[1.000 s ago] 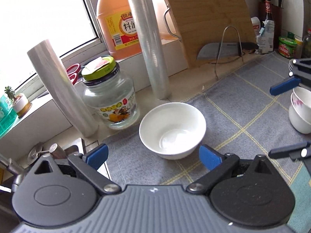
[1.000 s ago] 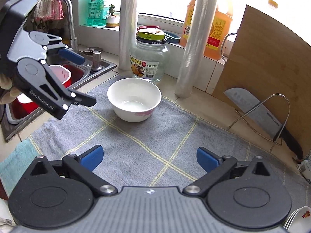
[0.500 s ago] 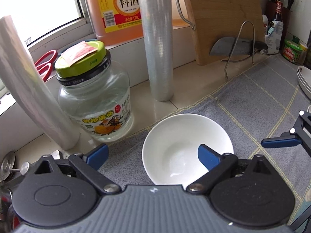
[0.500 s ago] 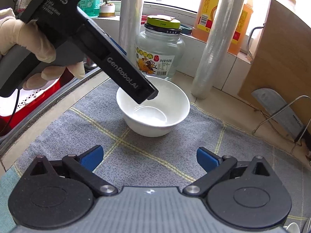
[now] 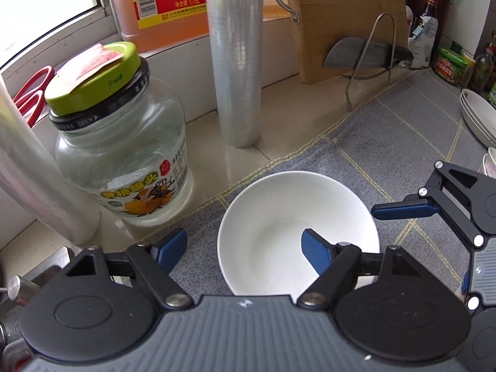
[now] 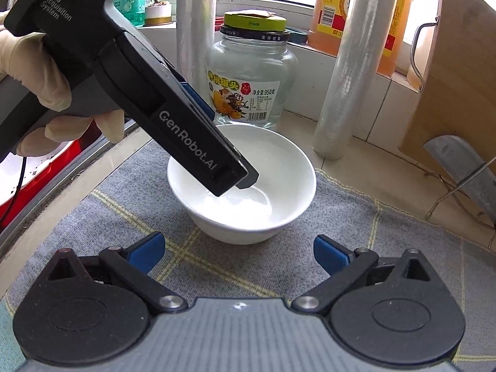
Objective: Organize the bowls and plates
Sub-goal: 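Grasp the white bowl beside the glass jar with both tools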
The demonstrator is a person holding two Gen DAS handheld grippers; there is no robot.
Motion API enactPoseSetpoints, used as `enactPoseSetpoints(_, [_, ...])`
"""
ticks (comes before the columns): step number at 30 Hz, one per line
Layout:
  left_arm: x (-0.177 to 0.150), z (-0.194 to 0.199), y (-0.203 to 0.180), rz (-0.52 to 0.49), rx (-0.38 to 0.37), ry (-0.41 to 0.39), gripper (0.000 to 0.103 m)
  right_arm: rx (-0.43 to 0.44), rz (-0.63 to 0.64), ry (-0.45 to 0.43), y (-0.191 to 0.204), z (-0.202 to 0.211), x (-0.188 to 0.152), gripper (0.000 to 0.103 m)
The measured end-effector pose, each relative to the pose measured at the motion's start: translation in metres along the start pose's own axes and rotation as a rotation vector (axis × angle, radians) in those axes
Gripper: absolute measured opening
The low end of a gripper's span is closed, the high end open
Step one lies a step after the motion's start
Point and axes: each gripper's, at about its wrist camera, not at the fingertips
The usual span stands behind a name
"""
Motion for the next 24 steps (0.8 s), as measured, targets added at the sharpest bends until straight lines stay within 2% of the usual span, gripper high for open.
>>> enactPoseSetpoints(9, [0.001,-0.012,0.001,0.034,-0.051,0.033,0.068,0.000,0.010,-0.031,-0.008,-0.011,0.007,0.103])
enactPoseSetpoints(12, [0.001,-0.015,0.001,0.047,-0.067,0.040,0.059,0.008,0.009,-0.039,-0.012,-0.013,0.010,0.102])
enactPoseSetpoints(20, [0.001,-0.015,0.000,0.041,-0.073,0.036,0.059,0.046,0.014,-0.051,-0.012,-0.015,0.012,0.094])
enactPoseSetpoints(24, [0.002,-0.016,0.001,0.044,-0.078,0.035,0.054,0.052,0.014,-0.055,-0.011,-0.017,0.013,0.093])
Point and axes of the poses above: each gripper's, at about its wrist camera, not at the fingertips, and z roughly against the way its jaws point, y to its left, x to its top, and after that the axes turned 12 degrees about -y, right-handed
